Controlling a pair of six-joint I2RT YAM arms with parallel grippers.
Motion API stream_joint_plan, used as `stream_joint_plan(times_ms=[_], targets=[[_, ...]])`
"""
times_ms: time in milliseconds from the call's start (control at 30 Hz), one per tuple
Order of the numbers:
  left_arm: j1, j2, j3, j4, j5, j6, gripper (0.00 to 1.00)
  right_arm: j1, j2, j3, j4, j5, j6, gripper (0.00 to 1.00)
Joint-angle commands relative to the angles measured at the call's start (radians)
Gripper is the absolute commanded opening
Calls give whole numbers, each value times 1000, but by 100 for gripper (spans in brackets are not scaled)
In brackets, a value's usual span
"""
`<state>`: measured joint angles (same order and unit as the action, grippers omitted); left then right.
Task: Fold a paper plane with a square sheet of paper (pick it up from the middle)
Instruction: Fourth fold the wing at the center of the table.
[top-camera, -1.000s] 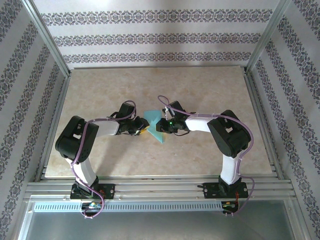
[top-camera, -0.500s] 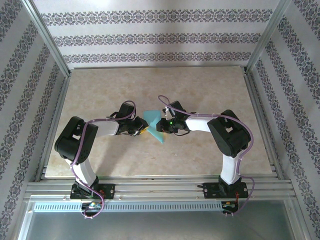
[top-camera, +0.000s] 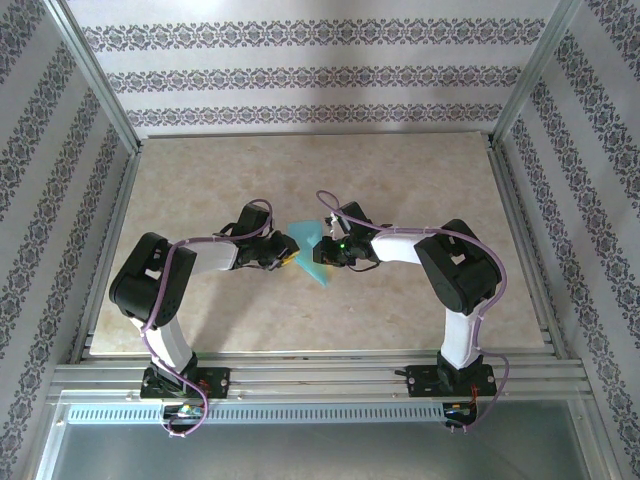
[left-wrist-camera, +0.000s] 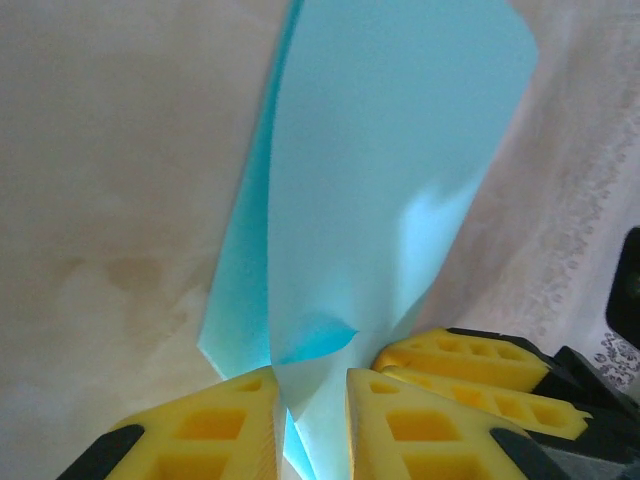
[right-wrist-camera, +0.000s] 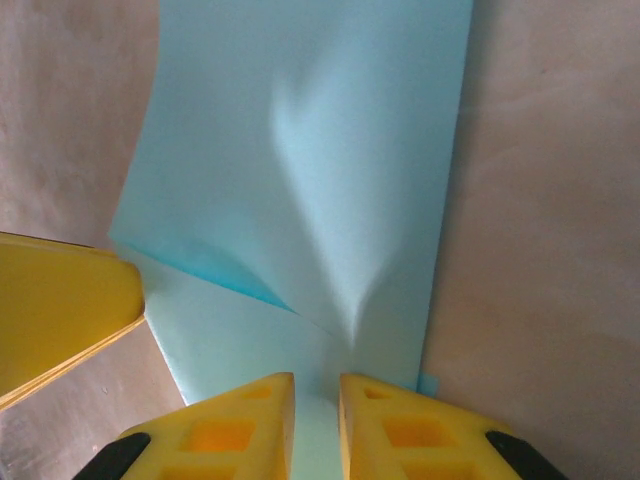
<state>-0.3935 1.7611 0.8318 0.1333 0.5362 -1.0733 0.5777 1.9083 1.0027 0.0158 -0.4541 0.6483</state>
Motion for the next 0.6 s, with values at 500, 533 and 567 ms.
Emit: stream_joint_plan(times_ms=[500,533,567], targets=[[-11,29,3,34,27,84,11,-15,41,-27,-55,-4,-36,26],[-12,29,4,27,24,85,8,-16,35,-28,-48,-7,-40,28],[-11,26,7,18,21,86,5,-16,23,-26,-41,-9,-47,30]])
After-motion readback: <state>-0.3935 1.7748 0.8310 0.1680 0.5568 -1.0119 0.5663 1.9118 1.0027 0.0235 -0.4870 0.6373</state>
